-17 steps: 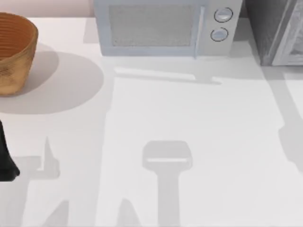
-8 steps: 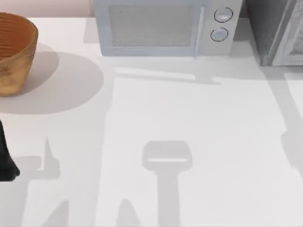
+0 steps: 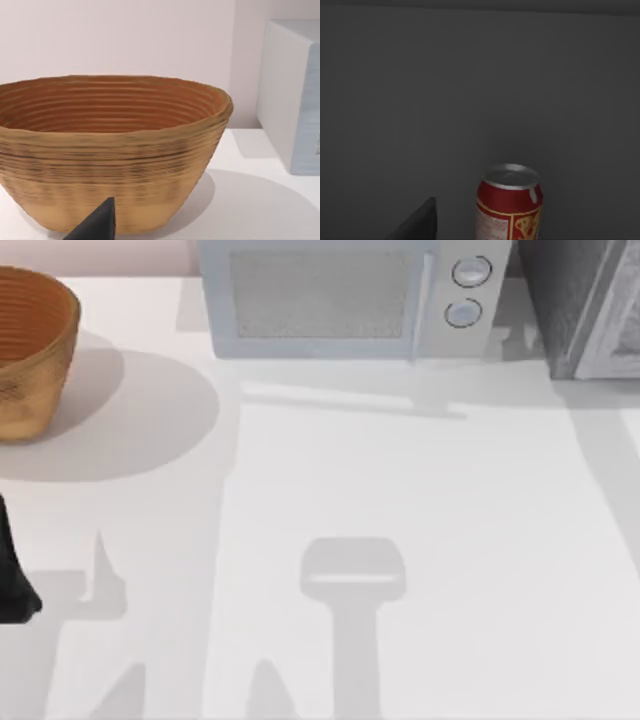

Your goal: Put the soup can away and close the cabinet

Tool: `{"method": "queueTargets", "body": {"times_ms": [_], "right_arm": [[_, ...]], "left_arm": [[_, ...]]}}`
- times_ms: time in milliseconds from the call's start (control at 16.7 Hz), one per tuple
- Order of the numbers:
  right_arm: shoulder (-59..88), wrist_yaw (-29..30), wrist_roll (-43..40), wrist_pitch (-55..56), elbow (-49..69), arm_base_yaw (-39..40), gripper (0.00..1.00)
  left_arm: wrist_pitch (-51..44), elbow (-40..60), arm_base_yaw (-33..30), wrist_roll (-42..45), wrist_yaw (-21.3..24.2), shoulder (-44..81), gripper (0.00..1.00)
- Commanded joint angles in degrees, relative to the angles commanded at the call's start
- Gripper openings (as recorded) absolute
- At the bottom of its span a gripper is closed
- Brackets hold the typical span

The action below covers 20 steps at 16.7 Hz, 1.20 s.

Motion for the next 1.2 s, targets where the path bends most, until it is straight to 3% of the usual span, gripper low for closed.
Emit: {"method": "queueTargets", "body": {"times_ms": [420, 660, 960, 1200], "right_arm": [[-39.01, -2.48, -0.61, 12.9, -57.89, -1.86, 1.0], [-58.63, -2.75, -0.06, 18.3, -85.34, -2.81, 1.0], [-74.92, -2.28, 1.09, 22.19, -106.51, -3.6, 1.0], [-79.87, -1.89, 1.67, 23.1, -112.82, -3.82, 1.0]], "left_arm": [[0.0, 0.0, 0.0, 0.0, 0.0, 0.0, 1.0], [0.0, 0.0, 0.0, 0.0, 0.0, 0.0, 1.0], [0.0, 0.0, 0.0, 0.0, 0.0, 0.0, 1.0], [0.0, 0.0, 0.0, 0.0, 0.0, 0.0, 1.0]]}}
